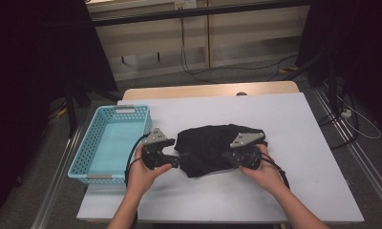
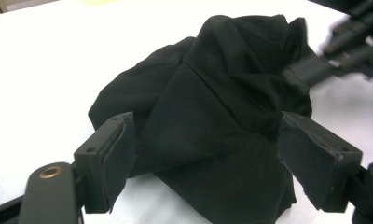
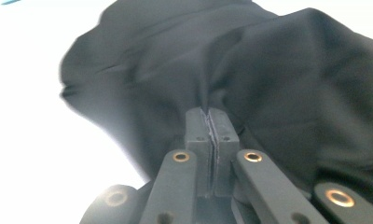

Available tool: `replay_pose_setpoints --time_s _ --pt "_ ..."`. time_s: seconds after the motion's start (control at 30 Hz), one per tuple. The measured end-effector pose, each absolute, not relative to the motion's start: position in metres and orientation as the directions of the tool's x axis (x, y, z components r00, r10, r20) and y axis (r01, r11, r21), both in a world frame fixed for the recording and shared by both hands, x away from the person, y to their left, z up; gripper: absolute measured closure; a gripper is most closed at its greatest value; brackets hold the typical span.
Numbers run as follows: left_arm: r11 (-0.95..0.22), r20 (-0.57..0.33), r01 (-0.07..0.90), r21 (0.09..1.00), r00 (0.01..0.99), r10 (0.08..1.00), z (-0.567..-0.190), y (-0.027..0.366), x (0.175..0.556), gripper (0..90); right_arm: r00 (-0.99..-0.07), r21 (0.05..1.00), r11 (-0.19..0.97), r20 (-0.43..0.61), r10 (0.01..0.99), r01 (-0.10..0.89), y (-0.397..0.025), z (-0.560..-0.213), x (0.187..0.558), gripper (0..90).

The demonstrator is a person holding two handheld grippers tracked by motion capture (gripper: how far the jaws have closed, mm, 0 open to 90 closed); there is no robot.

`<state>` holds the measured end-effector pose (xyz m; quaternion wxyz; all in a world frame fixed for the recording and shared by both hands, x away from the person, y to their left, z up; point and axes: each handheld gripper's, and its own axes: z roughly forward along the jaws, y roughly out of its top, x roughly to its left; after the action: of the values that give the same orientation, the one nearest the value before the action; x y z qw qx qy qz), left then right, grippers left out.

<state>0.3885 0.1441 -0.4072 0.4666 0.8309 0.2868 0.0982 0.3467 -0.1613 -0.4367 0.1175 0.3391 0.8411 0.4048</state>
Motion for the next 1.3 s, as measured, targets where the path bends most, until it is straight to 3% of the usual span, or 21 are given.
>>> replay_pose_setpoints --time_s 0.13,0.17,0.3,0.4,0.53,0.7,0.8,0.9,1.13,1.3 --pt "-0.386 -0.114 0.390 0.836 0.811 0.574 -0.405 0.143 0.389 20.6 -0.802 0.760 0.454 0.142 0.580 0.464 -0.154 -0.437 0.325 88.4" --pt "-0.384 -0.117 0.392 0.836 0.811 0.573 -0.405 0.142 0.390 20.6 -0.795 0.764 0.452 0.128 0.593 0.460 -0.152 -0.435 0.323 84.7" --pt "-0.389 -0.115 0.388 0.836 0.816 0.567 -0.407 0.140 0.391 20.4 -0.731 0.809 0.408 0.040 0.681 0.424 -0.153 -0.425 0.328 55.1" --pt "-0.375 -0.135 0.405 0.834 0.809 0.573 -0.409 0.140 0.391 20.2 -0.662 0.827 0.366 0.010 0.749 0.427 -0.160 -0.421 0.338 40.9" --pt "-0.376 -0.135 0.407 0.833 0.808 0.574 -0.410 0.140 0.390 19.8 -0.587 0.826 0.320 0.016 0.810 0.464 -0.170 -0.427 0.359 32.3" --pt "-0.371 -0.128 0.409 0.833 0.797 0.591 -0.410 0.143 0.391 17.7 -0.586 0.822 0.265 0.099 0.805 0.504 -0.167 -0.439 0.375 41.3" --pt "-0.384 -0.104 0.403 0.831 0.790 0.604 -0.409 0.144 0.392 15.5 -0.606 0.793 0.315 0.084 0.791 0.521 -0.162 -0.446 0.376 60.1" --pt "-0.381 -0.104 0.408 0.830 0.783 0.613 -0.408 0.146 0.392 13.5 -0.638 0.794 0.331 0.091 0.765 0.510 -0.161 -0.446 0.375 85.2" --pt "-0.368 -0.108 0.408 0.835 0.778 0.619 -0.406 0.149 0.391 12.5 -0.698 0.782 0.348 0.150 0.700 0.517 -0.155 -0.441 0.360 88.9" --pt "-0.363 -0.106 0.408 0.838 0.773 0.625 -0.405 0.151 0.390 12.7 -0.830 0.755 0.485 0.138 0.541 0.442 -0.132 -0.440 0.325 87.3"
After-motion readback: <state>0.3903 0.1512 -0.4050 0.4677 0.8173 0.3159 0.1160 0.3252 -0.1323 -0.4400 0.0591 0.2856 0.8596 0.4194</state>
